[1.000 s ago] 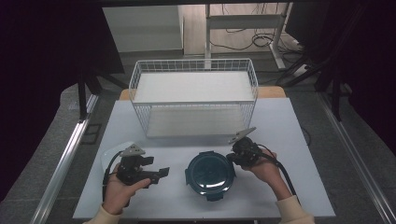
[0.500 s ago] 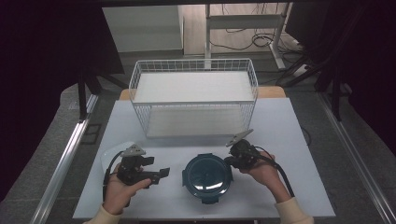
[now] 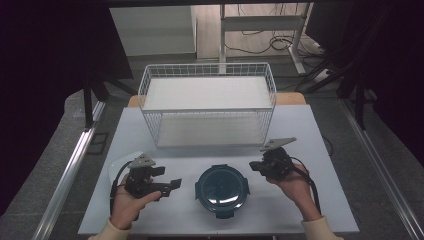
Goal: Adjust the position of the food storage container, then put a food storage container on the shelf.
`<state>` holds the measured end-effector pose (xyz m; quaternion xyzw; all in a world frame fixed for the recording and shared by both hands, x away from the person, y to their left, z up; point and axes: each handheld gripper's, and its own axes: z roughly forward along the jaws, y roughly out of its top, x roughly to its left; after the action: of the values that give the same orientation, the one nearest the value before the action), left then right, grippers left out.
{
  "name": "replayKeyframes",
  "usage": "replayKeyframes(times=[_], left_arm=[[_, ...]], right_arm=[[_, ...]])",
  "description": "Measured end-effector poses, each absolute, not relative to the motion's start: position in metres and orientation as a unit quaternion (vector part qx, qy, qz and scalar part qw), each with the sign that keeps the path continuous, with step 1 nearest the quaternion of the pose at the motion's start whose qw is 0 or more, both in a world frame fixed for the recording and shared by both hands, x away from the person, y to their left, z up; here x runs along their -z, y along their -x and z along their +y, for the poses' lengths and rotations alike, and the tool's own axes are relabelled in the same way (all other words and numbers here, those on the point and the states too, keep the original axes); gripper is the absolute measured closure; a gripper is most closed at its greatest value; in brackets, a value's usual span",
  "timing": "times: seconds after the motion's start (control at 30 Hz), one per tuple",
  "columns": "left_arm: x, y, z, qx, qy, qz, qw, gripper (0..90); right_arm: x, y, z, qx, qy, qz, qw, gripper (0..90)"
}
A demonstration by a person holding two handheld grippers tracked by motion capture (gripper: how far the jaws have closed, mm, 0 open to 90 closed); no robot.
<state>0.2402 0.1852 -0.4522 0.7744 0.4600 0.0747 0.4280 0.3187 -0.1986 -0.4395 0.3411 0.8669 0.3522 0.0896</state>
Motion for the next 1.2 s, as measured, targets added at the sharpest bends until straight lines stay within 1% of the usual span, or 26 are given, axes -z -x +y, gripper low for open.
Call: replayKeyframes(times=[0.03, 0.07, 0.17, 0.2, 0.27, 0.33, 0.43, 0.67, 0.93, 1.2], left_arm=[[0.452, -0.24, 0.185, -0.076, -0.774, 0.461, 0.427, 21.1], [0.452, -0.239, 0.185, -0.077, -0.775, 0.461, 0.425, 21.1], [0.451, -0.239, 0.182, -0.077, -0.777, 0.459, 0.425, 21.0], [0.451, -0.24, 0.182, -0.077, -0.776, 0.459, 0.425, 20.9], [0.45, -0.241, 0.18, -0.077, -0.775, 0.46, 0.426, 20.7], [0.45, -0.241, 0.179, -0.076, -0.775, 0.461, 0.426, 20.3], [0.45, -0.242, 0.177, -0.074, -0.776, 0.46, 0.426, 19.7], [0.448, -0.242, 0.173, -0.068, -0.77, 0.464, 0.432, 17.0], [0.453, -0.246, 0.168, -0.045, -0.763, 0.473, 0.438, 11.7], [0.46, -0.249, 0.162, -0.019, -0.755, 0.483, 0.443, 9.0]], right_arm=[[0.438, -0.313, -0.206, -0.368, -0.345, 0.859, 0.089, 82.6], [0.438, -0.313, -0.206, -0.368, -0.345, 0.859, 0.089, 82.6], [0.439, -0.303, -0.214, -0.395, -0.362, 0.84, 0.087, 51.0], [0.44, -0.301, -0.217, -0.4, -0.37, 0.834, 0.09, 44.2], [0.443, -0.295, -0.223, -0.409, -0.385, 0.822, 0.087, 34.7], [0.447, -0.292, -0.227, -0.415, -0.398, 0.815, 0.072, 28.5], [0.453, -0.288, -0.232, -0.417, -0.408, 0.81, 0.061, 23.9], [0.457, -0.285, -0.231, -0.426, -0.415, 0.803, 0.045, 18.7], [0.461, -0.282, -0.226, -0.426, -0.426, 0.797, 0.029, 16.5], [0.466, -0.282, -0.218, -0.421, -0.43, 0.798, 0.02, 14.9]])
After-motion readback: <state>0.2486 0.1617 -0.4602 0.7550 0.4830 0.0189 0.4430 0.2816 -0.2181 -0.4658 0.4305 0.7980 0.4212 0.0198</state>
